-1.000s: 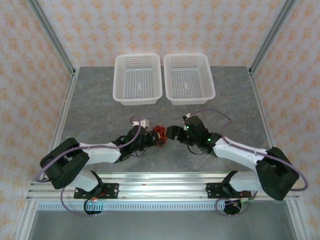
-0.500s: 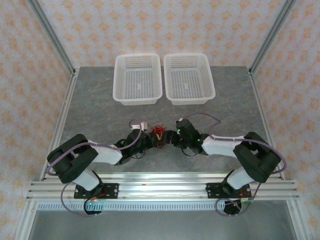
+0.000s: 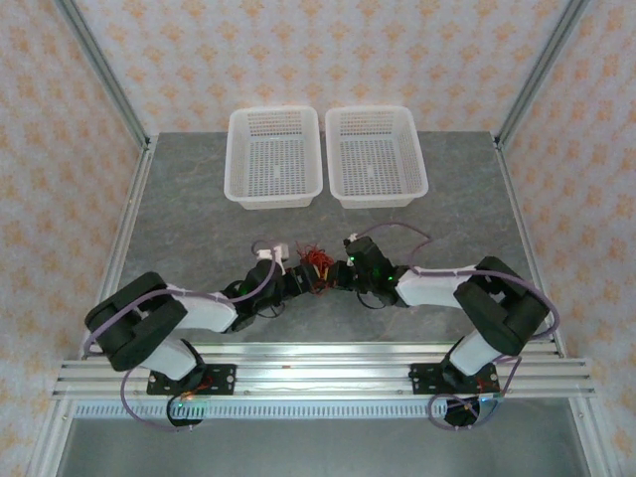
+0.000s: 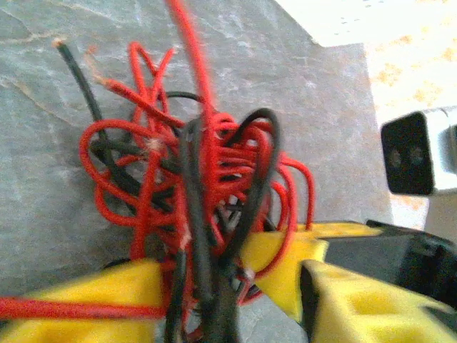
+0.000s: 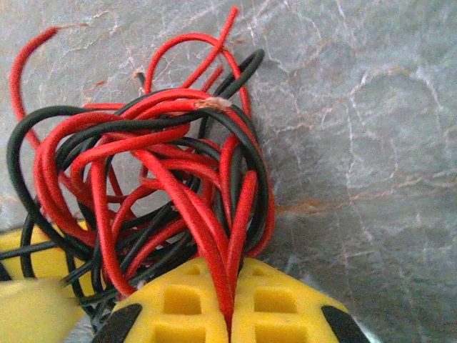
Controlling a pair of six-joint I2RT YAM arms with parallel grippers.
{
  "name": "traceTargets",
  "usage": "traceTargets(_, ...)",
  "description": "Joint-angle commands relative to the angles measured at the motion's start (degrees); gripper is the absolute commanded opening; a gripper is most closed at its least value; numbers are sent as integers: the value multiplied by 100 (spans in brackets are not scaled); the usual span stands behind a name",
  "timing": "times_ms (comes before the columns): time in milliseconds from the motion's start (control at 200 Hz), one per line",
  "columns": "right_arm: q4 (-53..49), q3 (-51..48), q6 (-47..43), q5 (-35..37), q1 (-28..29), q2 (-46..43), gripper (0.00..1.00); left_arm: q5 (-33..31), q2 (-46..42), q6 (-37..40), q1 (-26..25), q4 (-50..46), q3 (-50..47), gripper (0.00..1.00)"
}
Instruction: Untangle the cables
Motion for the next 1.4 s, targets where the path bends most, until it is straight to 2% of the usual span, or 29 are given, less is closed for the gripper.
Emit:
traceTargets(0, -95, -123, -1055, 501, -20, -595, 0, 19, -490, 531, -20, -707, 205, 66)
traceTargets(150, -44, -381, -2054, 483, -23, -1333, 0, -367, -1147, 1063, -17, -1885, 488, 79)
traceTargets(260, 39, -606, -2653, 495, -26, -1756, 0, -591, -1326, 1334, 64, -2567, 795, 83)
traceTargets(460, 62, -835, -3423, 748, -23, -2069, 0, -172, -1277, 1521, 376, -2562, 1143, 84)
traceTargets(581, -4, -829, -3647, 803, -19, -2219, 0, 130, -1083, 1932, 418, -2607, 1396, 85)
traceTargets(771, 82, -757, -3699, 798, -20, -1924, 0, 875, -692, 2465, 414, -2203, 1335, 83)
traceTargets(1006, 38, -673, -3773, 823, -20, -1813, 0, 940, -431, 2882, 414, -2223, 1304, 81)
traceTargets(1166, 4, -650, -3741, 768, -20, -1787, 0, 1162, -54, 3007, 416, -1891, 1259, 78)
traceTargets(1301, -30, -651, -3703, 734, -21, -1774, 0, 1103, 319, 3089, 420, -1501, 1189, 72)
traceTargets(1396, -36, -664, -3646, 730, -20, -1768, 0, 1015, 559, 3150, 414, -1239, 1243, 61)
